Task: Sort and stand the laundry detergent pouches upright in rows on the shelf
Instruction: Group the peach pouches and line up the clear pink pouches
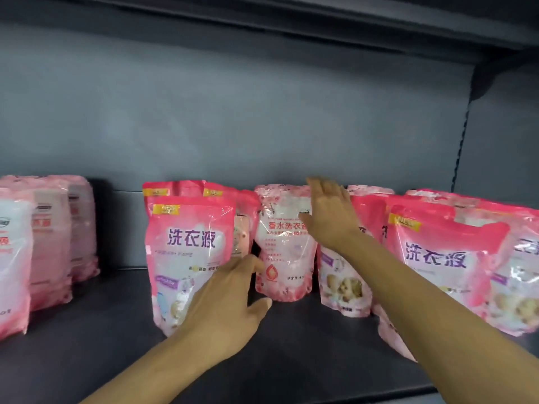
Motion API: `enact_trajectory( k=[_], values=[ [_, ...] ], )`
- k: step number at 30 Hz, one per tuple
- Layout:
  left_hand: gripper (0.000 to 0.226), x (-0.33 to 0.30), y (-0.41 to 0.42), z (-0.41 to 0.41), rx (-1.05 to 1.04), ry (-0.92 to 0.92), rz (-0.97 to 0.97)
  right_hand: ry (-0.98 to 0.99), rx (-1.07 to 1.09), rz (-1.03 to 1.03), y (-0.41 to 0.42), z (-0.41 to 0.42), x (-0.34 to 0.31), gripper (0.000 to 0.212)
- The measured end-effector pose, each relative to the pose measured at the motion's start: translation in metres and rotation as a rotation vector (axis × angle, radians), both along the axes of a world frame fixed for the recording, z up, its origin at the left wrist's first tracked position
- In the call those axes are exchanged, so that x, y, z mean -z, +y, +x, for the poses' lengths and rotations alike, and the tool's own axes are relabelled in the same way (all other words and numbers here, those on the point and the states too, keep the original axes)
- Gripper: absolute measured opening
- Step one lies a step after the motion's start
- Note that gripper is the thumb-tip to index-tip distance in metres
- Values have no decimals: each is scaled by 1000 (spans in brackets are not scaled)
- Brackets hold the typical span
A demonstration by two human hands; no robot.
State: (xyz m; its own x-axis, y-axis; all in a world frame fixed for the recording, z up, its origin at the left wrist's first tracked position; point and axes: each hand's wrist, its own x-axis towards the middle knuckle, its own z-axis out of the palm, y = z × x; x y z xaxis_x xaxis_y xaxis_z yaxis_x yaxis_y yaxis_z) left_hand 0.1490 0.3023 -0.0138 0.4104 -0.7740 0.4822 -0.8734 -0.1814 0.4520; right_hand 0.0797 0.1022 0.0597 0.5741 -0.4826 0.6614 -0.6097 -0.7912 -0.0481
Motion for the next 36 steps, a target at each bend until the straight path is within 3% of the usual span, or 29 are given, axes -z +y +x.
enact_trajectory(
  k=[3, 5, 7, 9, 12, 14, 16, 23, 27, 32, 36],
  values=[
    [39, 2, -5, -3, -35, 1, 16, 106, 94, -81, -8, 13, -3, 66],
    [37, 3, -5, -2, -58, 11, 15, 57, 105, -147, -10, 16, -5, 46],
    [36, 5, -3, -1, -84, 26, 21, -56, 31, -40, -7, 13, -8, 30],
    [37, 6, 0, 0, -97, 24, 32, -205, -78, 201, -2, 4, -11, 30],
    [37, 9, 7, -3, -99, 26, 38, -346, -200, 360, 8, -13, -9, 32],
    [37, 9, 12, -4, -92, 29, 27, -414, -262, 367, 12, -26, -8, 6],
    [40, 9, 16, -4, -88, 53, 9, -445, -300, 381, 19, -38, -9, 35],
    [59, 12, 40, -10, 19, 397, -84, -527, -512, 544, 73, -65, -28, 29],
    [26, 12, 73, 0, 178, 610, -194, -500, -591, 591, 129, -55, -38, 21],
    [9, 17, 136, 40, 190, 612, -297, -480, -649, 662, 196, -14, -42, 18],
    [19, 18, 192, 86, 134, 587, -300, -482, -655, 662, 238, 37, -33, 22]
  ],
)
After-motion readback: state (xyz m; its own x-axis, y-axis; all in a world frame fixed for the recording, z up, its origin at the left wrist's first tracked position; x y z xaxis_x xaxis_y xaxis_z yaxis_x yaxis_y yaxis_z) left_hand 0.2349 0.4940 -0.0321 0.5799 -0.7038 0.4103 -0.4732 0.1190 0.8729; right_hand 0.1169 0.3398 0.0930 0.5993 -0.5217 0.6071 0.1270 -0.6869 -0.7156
